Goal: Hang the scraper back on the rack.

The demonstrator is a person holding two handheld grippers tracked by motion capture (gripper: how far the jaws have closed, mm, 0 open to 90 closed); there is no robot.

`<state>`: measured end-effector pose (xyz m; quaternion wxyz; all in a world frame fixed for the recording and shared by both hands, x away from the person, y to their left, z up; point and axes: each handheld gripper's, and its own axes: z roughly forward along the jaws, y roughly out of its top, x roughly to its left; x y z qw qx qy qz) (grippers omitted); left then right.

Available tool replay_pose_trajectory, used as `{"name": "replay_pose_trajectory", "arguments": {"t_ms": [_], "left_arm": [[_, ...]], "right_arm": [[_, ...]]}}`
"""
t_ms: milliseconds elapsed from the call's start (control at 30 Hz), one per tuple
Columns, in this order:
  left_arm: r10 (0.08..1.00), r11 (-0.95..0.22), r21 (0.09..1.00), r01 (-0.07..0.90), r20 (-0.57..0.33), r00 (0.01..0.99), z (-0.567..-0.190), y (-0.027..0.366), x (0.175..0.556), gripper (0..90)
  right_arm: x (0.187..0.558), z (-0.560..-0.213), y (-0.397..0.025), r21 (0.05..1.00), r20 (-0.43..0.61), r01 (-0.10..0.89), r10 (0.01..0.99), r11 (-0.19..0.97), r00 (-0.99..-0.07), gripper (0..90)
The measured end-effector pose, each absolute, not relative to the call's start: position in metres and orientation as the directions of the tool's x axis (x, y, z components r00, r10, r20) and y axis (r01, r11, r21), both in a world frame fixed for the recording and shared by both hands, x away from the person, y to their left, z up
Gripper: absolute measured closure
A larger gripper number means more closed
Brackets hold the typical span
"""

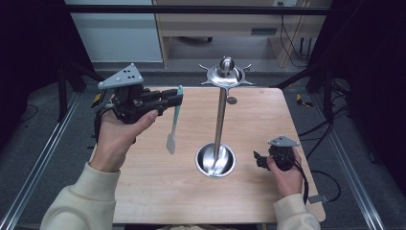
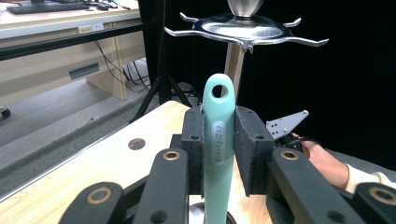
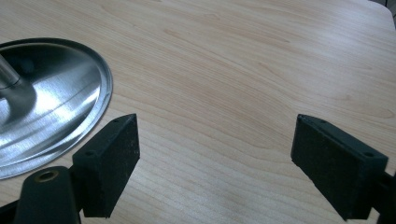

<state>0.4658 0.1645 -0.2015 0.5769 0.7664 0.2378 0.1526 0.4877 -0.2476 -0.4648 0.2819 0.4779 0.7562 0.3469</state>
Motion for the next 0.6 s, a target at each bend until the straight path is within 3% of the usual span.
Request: {"name": "replay_pose_trajectory", "arguments": {"t_ms": [600], "left_arm": [[0.497, -0.220, 0.958, 0.182, -0.051, 0.866, -0.196, 0.144, 0.471, 74.5]], "right_arm": [[0.488, -0.464, -0.247, 0.798, -0.101, 0.515, 0.913, 0.312, -0.395, 15.7]]}}
